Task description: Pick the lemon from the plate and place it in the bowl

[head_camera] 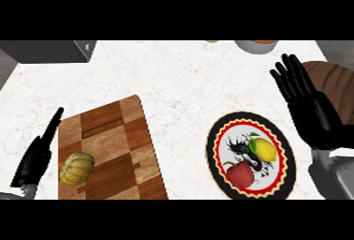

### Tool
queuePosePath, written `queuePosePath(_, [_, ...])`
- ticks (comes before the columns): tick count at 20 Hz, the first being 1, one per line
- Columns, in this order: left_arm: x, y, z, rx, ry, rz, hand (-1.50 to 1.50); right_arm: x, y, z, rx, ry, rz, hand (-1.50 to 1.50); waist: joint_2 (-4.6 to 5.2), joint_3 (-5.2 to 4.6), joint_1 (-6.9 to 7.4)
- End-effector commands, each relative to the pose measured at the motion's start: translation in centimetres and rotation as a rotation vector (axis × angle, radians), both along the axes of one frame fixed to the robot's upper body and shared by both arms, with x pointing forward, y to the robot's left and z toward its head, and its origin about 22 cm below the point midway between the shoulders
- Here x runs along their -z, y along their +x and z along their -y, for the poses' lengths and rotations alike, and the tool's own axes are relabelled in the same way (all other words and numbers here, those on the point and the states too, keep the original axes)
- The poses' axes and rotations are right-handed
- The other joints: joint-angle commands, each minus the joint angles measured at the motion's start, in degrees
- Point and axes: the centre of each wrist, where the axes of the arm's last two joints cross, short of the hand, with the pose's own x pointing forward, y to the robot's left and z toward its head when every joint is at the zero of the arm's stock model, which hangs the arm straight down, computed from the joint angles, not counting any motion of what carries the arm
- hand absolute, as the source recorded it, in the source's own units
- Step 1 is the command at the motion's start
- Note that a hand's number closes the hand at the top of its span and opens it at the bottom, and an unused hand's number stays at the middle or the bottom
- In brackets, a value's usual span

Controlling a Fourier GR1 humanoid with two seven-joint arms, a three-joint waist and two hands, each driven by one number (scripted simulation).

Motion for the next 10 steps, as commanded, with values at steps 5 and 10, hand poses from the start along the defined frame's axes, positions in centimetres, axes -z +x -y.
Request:
queuePosePath(5, [-1.9, 1.9, 9.4, 0.213, -0.514, 0.034, 0.0, -1.3, -1.7, 4.0, -0.132, -0.43, 0.131, 1.5, -0.09, -0.53, -1.4])
queuePosePath(10, [-2.6, 2.6, 12.9, 0.281, -0.704, -0.016, 0.0, 3.9, -4.6, 9.0, 0.276, -0.563, 0.134, -1.5, 0.28, -0.28, -2.38])
